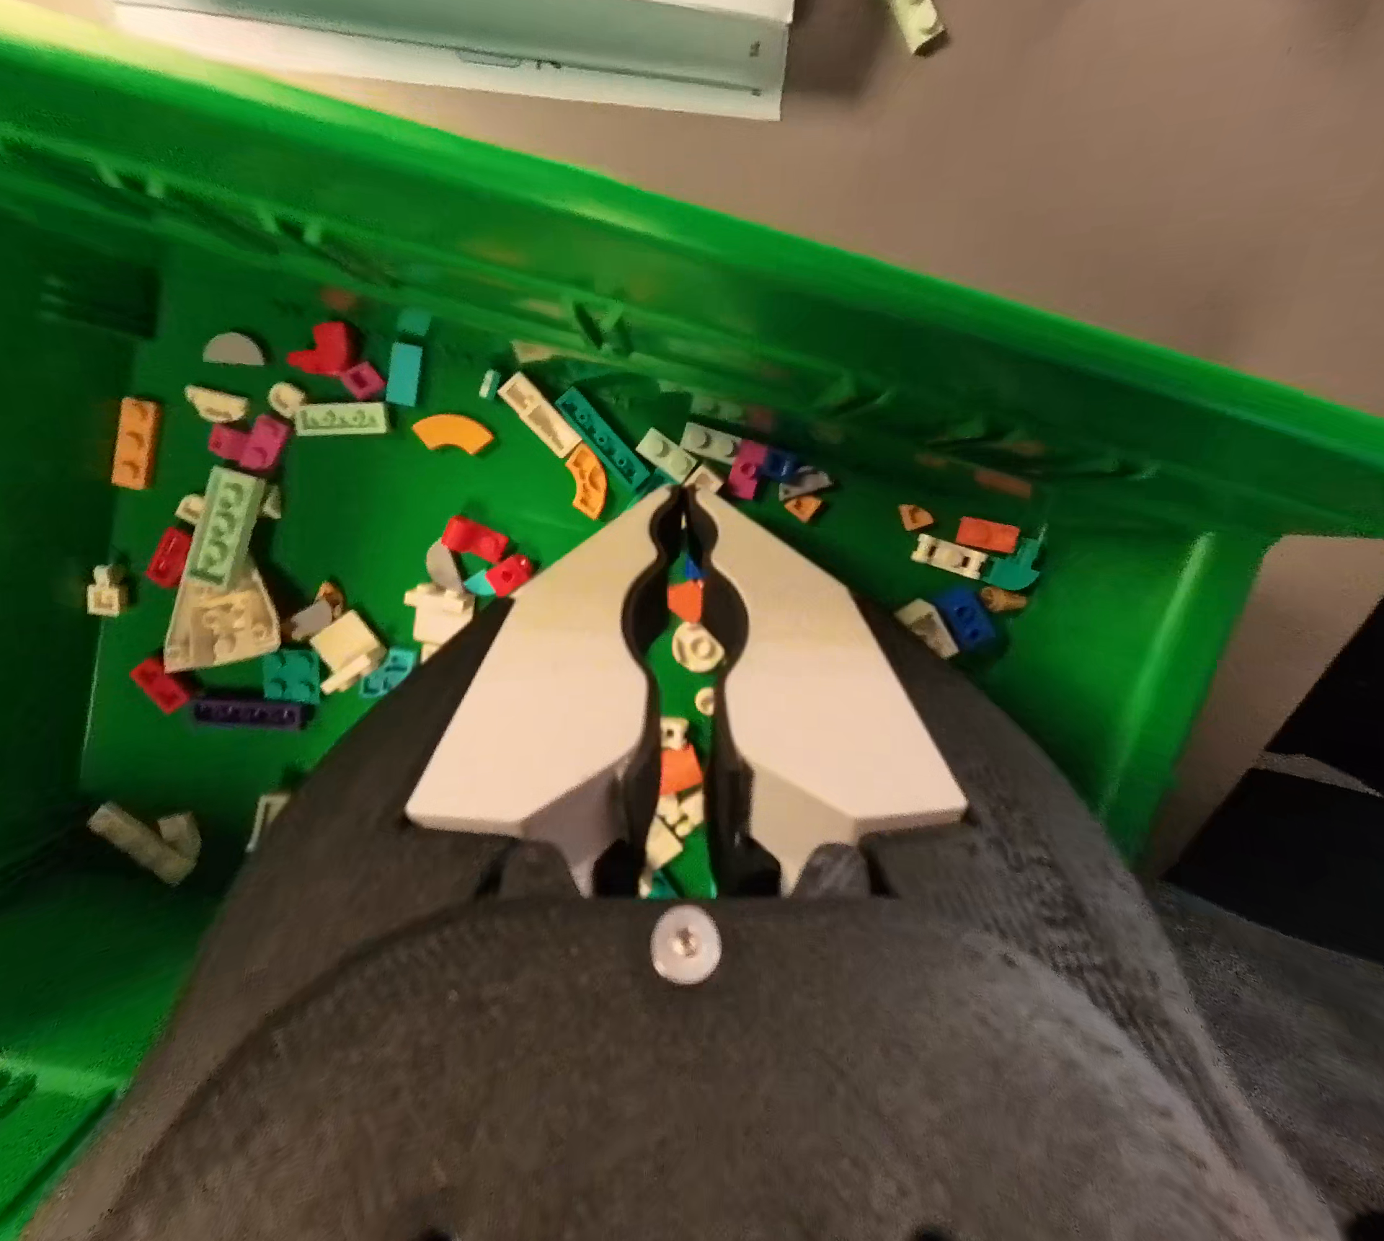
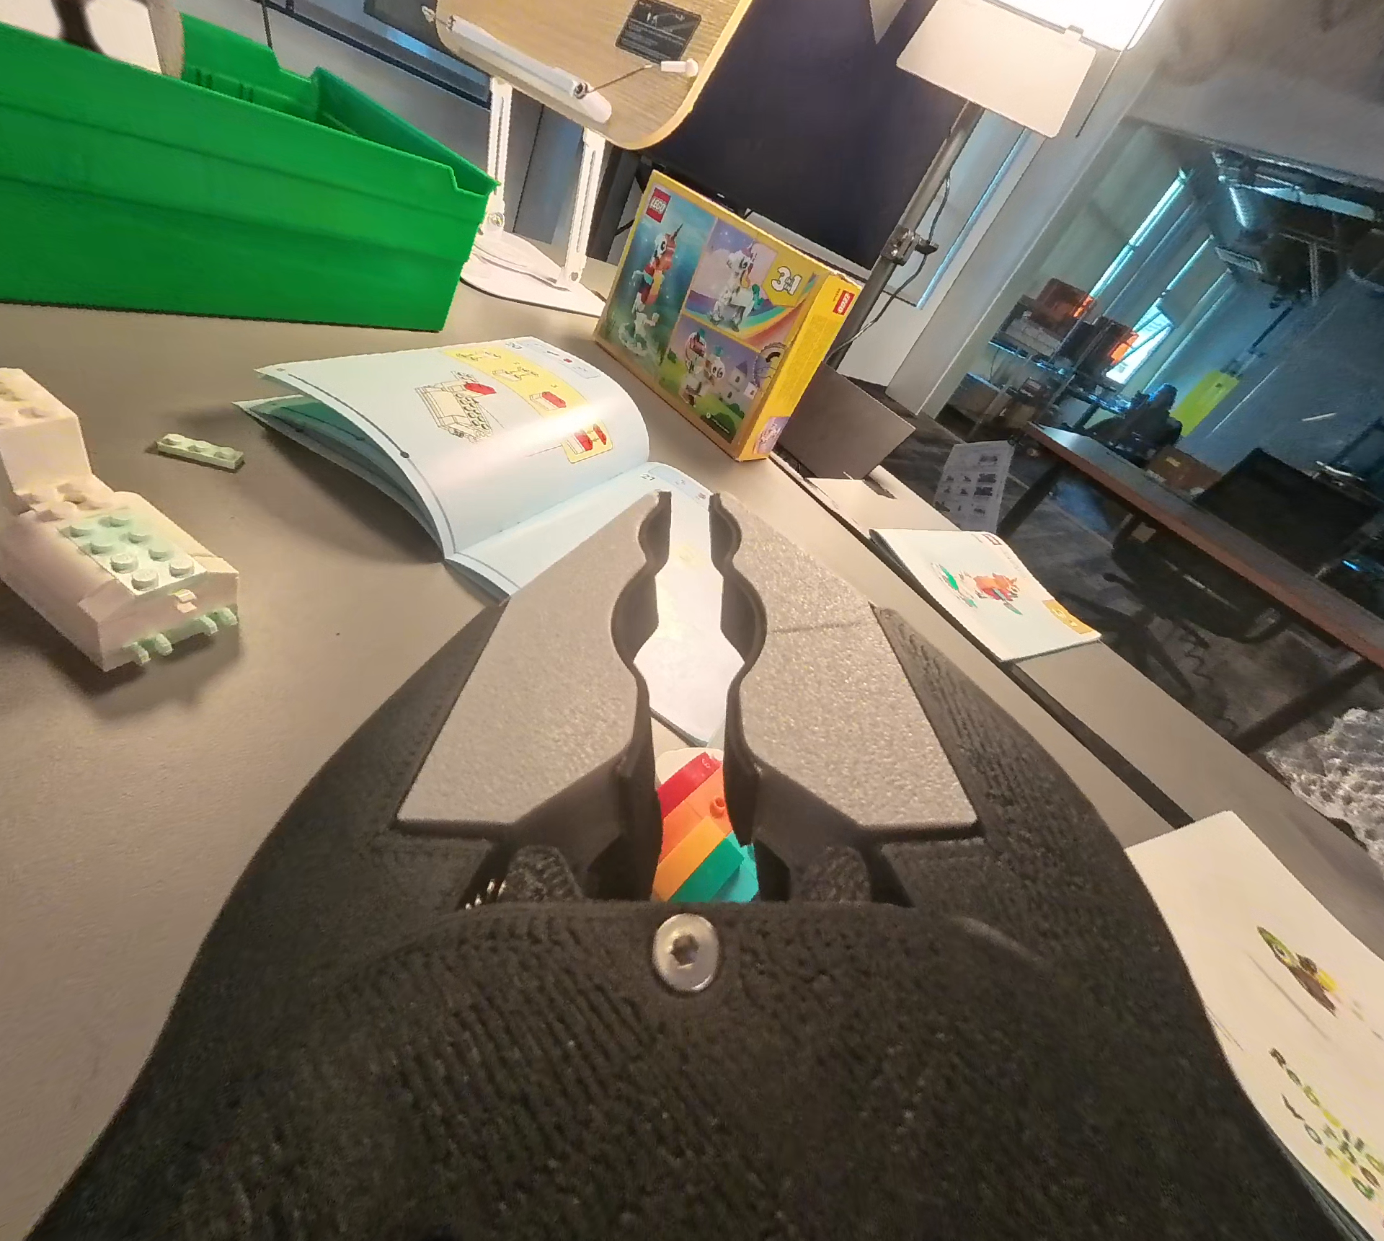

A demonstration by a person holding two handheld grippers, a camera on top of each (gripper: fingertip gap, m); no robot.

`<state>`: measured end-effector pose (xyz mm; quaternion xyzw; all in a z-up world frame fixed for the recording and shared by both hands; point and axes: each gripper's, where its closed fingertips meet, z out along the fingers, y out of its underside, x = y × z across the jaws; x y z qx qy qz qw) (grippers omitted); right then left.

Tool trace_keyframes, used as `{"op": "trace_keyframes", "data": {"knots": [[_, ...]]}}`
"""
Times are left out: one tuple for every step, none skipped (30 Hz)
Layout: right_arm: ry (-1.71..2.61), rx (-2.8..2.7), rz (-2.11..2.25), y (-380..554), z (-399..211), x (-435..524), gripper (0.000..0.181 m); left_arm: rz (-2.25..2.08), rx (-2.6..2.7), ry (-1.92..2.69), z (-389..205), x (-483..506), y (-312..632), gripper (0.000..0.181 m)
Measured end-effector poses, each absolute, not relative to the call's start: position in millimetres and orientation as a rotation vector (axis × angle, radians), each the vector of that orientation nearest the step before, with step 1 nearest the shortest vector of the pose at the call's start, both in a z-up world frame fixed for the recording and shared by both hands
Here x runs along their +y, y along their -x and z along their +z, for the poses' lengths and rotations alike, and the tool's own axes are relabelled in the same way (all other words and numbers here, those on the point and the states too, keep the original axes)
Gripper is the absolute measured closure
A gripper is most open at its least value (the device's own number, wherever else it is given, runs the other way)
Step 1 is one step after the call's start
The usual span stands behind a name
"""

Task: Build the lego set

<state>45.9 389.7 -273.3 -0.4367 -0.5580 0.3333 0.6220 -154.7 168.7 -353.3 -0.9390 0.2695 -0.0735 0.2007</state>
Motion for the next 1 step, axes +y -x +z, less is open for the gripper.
{"op": "trace_keyframes", "data": {"knots": [[1.003, -1.282, 0.766, -45.9, -273.3, 389.6, 0.173, -0.202, 0.767, 2.62, -356.4, 169.4, 153.6, 0.181]]}}
